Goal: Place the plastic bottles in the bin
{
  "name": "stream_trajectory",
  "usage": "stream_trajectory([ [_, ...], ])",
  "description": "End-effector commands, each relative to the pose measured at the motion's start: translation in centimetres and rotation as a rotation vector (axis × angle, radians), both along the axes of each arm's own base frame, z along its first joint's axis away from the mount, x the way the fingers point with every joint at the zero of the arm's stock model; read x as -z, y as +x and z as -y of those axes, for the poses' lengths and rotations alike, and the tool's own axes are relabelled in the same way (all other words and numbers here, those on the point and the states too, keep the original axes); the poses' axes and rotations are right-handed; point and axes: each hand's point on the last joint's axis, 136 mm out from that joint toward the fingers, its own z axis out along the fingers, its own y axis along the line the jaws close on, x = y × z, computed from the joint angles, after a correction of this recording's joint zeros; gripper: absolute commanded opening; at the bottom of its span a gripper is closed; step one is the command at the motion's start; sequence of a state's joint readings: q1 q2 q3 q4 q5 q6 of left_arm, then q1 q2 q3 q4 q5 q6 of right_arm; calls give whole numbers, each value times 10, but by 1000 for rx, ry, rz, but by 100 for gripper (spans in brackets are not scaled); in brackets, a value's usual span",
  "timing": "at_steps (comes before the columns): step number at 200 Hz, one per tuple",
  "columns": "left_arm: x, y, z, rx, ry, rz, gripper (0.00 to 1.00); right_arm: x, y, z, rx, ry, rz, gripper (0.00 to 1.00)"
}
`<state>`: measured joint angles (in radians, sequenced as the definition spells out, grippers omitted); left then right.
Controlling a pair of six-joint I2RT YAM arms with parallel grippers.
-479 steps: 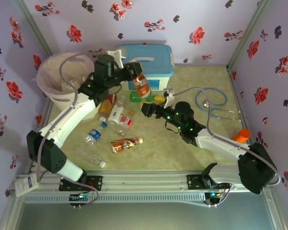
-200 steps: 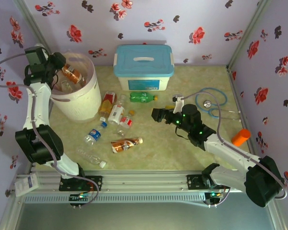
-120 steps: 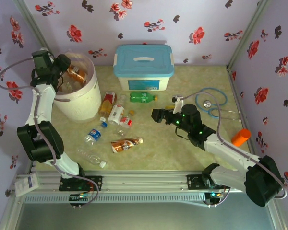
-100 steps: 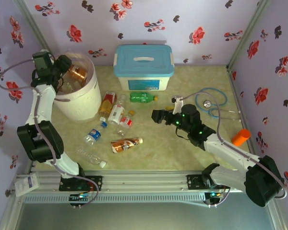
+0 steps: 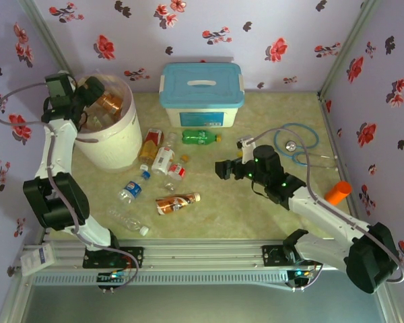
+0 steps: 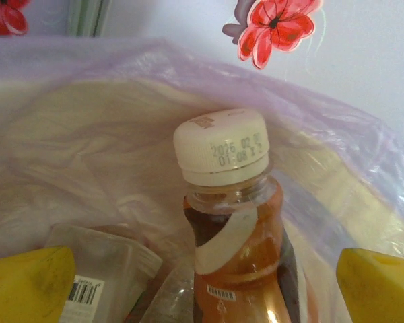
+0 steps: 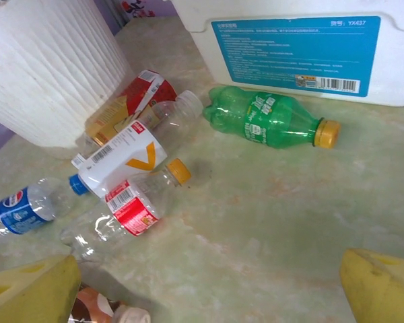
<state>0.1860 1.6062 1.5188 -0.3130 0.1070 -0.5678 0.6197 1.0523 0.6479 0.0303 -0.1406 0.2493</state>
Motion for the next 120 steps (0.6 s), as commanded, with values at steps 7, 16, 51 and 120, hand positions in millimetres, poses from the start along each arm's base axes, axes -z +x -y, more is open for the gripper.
stream_trajectory([
  [7,-62,-26,-7,-22,129,91,99,-11,1,7,-30,-107,71,99],
  [16,-70,-33,-8,-24,151,97,100,-10,-1,5,-64,-133,79,99],
  [51,-93,-60,-9,-24,244,97,100,0,-16,-10,-258,-246,131,99],
  [120,-100,-119,37,123,180,92,100,47,-64,-63,-809,-453,118,99],
])
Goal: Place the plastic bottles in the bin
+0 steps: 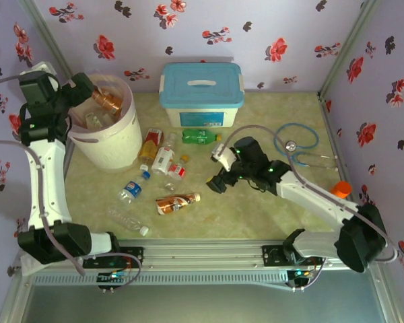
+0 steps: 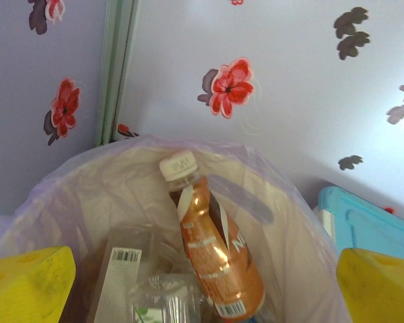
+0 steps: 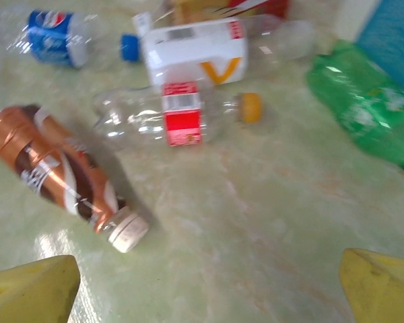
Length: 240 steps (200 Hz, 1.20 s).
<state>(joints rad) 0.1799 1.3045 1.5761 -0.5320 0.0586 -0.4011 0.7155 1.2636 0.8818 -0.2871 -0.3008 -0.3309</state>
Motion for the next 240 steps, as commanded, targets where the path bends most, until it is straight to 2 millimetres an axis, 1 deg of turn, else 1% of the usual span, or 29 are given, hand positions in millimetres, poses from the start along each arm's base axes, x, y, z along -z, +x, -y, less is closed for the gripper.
stream_trajectory([
  [1,8,-27,26,94,-13,-39,100,22,-29,-13,-262,-78,-26,99],
  [26,17,-45,55,184,-57,-61,100,40,-35,-33,-370,-123,-85,99],
  [30,19,-48,58,194,-69,-63,99,45,-37,-35,-385,-139,-99,99],
  [41,22,-56,68,225,-99,-59,100,52,-39,-43,-422,-176,-111,99],
  [59,29,-64,80,263,-156,-54,99,68,-46,-56,-479,-220,-135,98],
  [75,36,-69,87,284,-179,-66,99,82,-51,-63,-516,-242,-157,97],
  [97,41,-74,89,289,-181,-70,98,101,-55,-68,-539,-293,-175,97],
  [128,41,-75,90,286,-190,-58,97,120,-52,-79,-536,-318,-175,94],
  [157,36,-74,90,286,-192,-33,97,134,-42,-89,-496,-311,-139,93],
  [183,33,-74,88,275,-189,-5,97,141,-36,-93,-472,-317,-121,92],
  [209,34,-73,87,270,-191,-8,96,147,-37,-93,-465,-311,-121,90],
  [234,27,-75,80,224,-192,38,93,153,-40,-89,-469,-328,-129,87],
  [240,25,-76,78,212,-193,53,93,154,-42,-89,-472,-329,-132,84],
])
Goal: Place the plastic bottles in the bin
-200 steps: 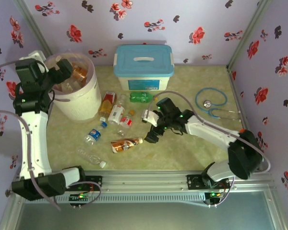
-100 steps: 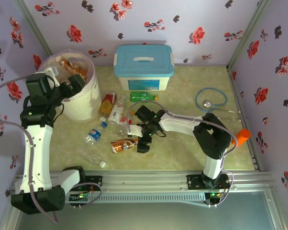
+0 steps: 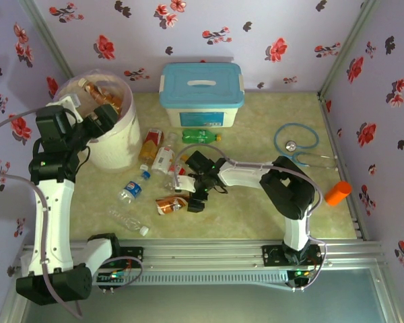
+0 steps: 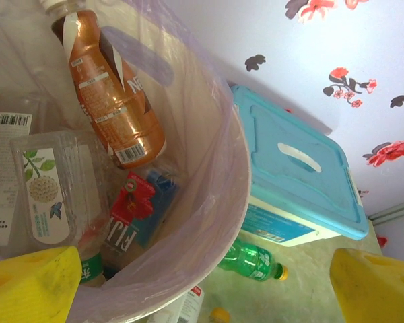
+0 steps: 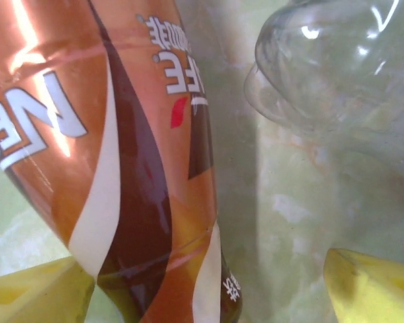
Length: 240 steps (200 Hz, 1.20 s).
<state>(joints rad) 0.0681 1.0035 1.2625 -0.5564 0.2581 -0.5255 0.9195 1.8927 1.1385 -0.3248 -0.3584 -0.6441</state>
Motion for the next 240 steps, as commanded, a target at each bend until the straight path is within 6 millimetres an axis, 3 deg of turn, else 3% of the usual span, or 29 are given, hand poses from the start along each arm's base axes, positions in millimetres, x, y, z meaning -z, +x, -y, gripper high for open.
stream_trajectory([
  [1,-17,-4,-6,-51,-11,83,92,12,-5,2,6,-22,-6,84],
  [48,-24,-4,-10,-81,-29,112,91,16,-7,4,9,-35,2,76],
  [66,-25,-5,-10,-82,-28,115,91,13,-9,9,10,-62,-3,66],
  [97,-28,-8,-13,-101,-31,129,91,5,-12,15,18,-53,19,64],
  [145,-35,-14,-13,-103,-32,150,91,-5,-14,23,51,-74,13,53],
  [195,-36,-12,-14,-106,-30,158,91,-8,-15,19,61,-43,4,47],
  [202,-35,-12,-14,-106,-29,156,91,-7,-14,18,61,-43,1,41],
  [223,-35,-13,-14,-108,-22,157,91,-8,-13,16,64,-34,2,39],
  [240,-36,-13,-15,-110,-18,157,91,-7,-13,15,66,-40,-1,26],
])
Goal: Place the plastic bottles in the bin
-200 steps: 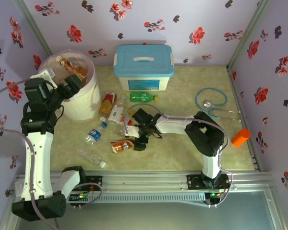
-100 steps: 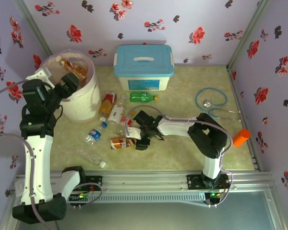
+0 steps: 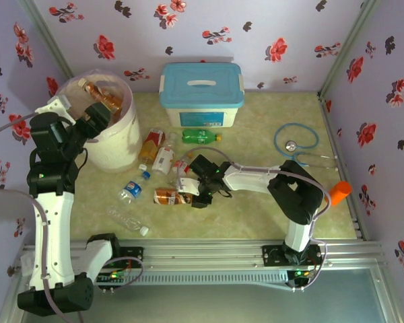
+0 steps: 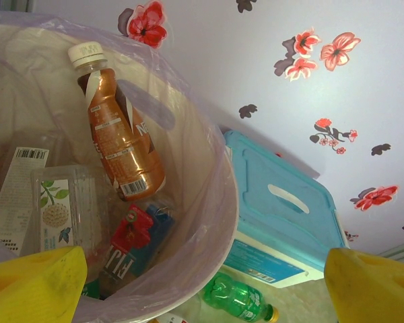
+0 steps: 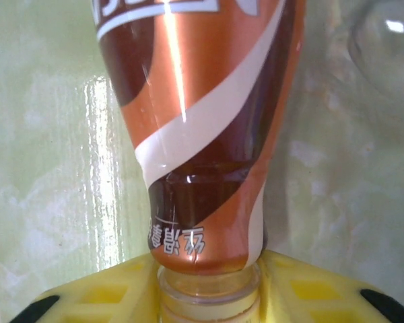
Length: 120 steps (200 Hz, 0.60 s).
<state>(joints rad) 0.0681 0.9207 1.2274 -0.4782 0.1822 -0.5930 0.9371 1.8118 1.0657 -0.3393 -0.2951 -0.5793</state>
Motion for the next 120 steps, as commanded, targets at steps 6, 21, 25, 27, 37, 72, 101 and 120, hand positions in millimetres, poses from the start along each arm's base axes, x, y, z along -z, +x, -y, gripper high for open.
stream_trajectory([
  [6,-11,-1,-3,-20,13,44,91,-3,-4,-3,1,2,-15,26],
  [21,-12,-1,-3,-20,13,46,91,-5,-5,-3,-2,8,-15,26],
  [25,-13,-1,-3,-20,15,49,91,-6,-5,-3,-3,9,-17,26],
  [27,-13,-1,-3,-20,15,48,91,-7,-5,-3,-2,10,-16,26],
  [37,-14,-2,-3,-20,15,51,91,-11,-8,-3,-9,21,-19,26],
  [72,-19,-2,-1,-10,-1,58,92,-42,-17,1,-22,91,-33,25],
  [101,-18,2,15,61,-71,63,93,-85,-5,9,48,203,8,26],
  [120,-16,6,36,124,-90,58,97,-110,12,20,149,270,45,26],
])
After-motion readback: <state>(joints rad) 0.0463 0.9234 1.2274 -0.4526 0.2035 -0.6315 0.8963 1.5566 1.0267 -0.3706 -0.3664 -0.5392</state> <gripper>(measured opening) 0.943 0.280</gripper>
